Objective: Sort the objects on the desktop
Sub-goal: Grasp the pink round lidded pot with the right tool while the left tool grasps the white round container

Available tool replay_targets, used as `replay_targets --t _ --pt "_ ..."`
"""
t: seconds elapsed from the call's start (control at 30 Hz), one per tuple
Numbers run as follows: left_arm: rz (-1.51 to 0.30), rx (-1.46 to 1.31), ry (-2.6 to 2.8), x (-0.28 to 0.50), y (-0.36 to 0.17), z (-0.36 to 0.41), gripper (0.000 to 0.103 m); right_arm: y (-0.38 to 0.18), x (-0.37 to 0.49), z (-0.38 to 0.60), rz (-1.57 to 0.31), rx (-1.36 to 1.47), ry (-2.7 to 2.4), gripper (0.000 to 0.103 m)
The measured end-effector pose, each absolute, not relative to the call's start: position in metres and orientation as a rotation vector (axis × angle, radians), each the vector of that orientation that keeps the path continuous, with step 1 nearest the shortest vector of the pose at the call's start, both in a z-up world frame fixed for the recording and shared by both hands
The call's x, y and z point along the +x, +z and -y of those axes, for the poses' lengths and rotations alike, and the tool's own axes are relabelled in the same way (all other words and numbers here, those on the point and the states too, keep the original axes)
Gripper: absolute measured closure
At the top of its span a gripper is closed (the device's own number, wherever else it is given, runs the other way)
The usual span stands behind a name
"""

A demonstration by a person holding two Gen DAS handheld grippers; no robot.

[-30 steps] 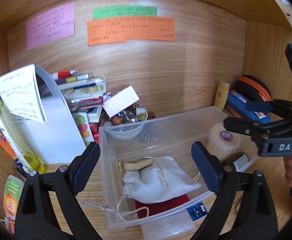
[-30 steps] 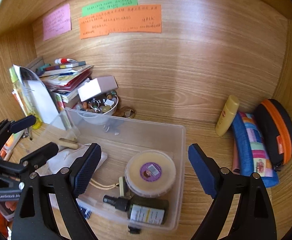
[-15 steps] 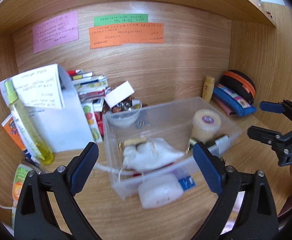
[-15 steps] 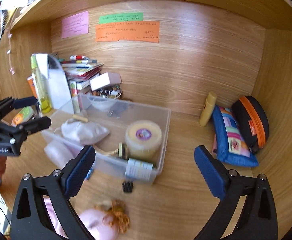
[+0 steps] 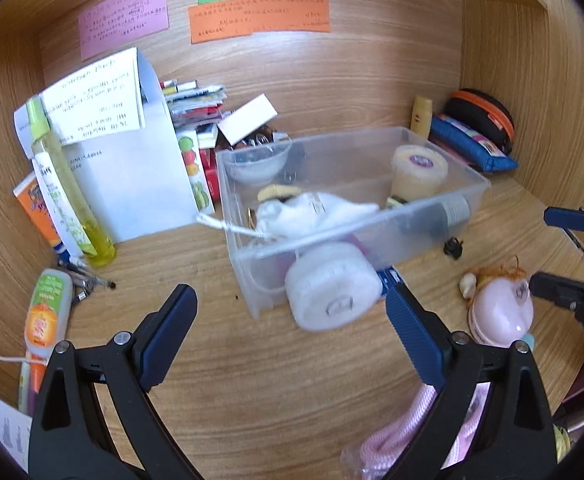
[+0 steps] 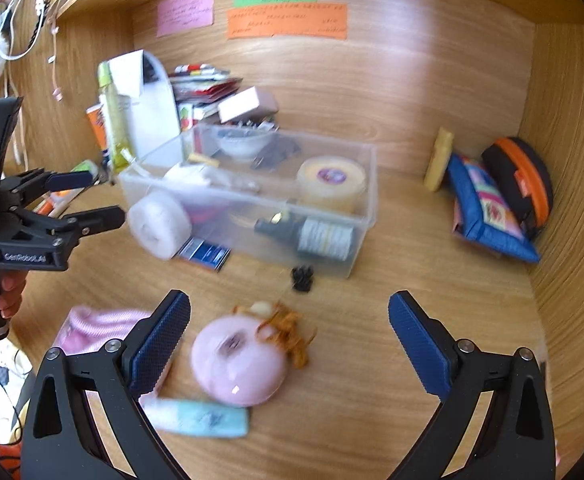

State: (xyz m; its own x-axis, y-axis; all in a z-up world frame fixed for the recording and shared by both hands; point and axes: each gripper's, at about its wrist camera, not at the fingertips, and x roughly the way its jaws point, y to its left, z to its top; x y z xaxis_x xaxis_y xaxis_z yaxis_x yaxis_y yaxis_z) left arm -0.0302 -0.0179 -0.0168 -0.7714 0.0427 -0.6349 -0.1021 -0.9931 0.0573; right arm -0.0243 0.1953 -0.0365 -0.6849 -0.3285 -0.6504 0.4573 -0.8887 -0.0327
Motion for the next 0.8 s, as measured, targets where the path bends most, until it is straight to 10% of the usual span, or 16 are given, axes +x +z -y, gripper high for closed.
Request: replay_targets --t 0.8 --pt "-0.067 -1.277 2.731 -0.07 -0.056 -0.006 0.007 -0.089 -0.023 -0.185 -0.147 1.172 -2.38 0.022"
